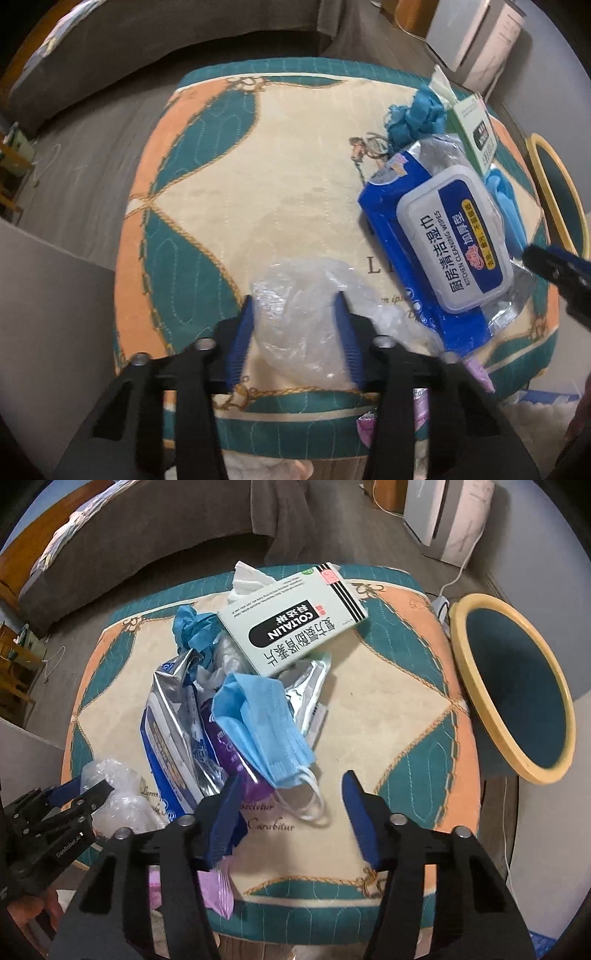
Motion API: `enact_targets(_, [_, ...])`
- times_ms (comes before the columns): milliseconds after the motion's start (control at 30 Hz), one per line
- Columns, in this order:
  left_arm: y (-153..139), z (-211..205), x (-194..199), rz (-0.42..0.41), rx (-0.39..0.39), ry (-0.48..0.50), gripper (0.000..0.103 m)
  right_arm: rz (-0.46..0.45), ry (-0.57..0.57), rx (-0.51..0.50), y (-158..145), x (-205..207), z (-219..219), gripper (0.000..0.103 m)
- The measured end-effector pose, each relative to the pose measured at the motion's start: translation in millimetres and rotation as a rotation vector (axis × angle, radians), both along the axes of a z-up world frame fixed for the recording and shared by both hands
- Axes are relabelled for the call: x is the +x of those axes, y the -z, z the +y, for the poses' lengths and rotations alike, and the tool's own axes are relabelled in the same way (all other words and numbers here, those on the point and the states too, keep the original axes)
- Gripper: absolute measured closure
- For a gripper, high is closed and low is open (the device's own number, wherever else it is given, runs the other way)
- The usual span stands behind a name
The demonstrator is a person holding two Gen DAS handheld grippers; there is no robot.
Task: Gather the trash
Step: 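Grasp the clear plastic bag with the left tool while the right tool grasps the blue mask, then drop the blue mask into the wastebasket with the right tool while the left drops the clear bag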
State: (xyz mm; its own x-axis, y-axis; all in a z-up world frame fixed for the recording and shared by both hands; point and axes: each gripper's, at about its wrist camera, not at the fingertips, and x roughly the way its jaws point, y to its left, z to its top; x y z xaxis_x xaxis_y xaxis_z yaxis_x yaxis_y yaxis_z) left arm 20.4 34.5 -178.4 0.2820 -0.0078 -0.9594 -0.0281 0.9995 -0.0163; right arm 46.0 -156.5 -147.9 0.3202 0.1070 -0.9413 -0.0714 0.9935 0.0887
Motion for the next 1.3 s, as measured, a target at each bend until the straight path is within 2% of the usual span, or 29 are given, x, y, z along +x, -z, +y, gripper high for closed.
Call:
enact_targets(200, [-8,-5,4,-0.05,0.026,0.043,0.093,0.01,0.009,0.027,7,12,1,0.072])
enact_targets(300, [-17,-2,7,-0.097,0.037,0.039,0.096,0.015,-0.006,0.025,9,15,4,0.083])
enact_targets(333, [-19,-1,8,-0.11,0.041,0.035,0.096,0.016,-0.011,0.025,9,15,5,0.094])
enact_targets(433, [-28,1,10,-0.148,0.043,0.025,0.097,0.004,-0.016,0.024,6,16,6,0.099])
enact_targets(600, [-48,-5,10,-0.22,0.077,0.052,0.097,-0.047,-0.014,0.039,-16,13,3,0.1])
enact_targets(733, [-65,-4,11,-0.277,0.075,0.045,0.097,-0.079,0.01,0.059,-34,10,-7,0.1])
enact_targets(1000, [-115,1,7,-0.429,0.025,-0.004,0.097,-0.17,0.066,0.079,-75,6,-36,0.1])
enact_targets(1133, [-127,-9,5,-0.465,0.033,0.007,0.097,-0.207,0.101,0.101,-91,8,-54,0.1])
enact_targets(1300, [-130,-19,4,-0.467,0.014,0.02,0.097,-0.235,0.144,0.129,-102,10,-78,0.1])
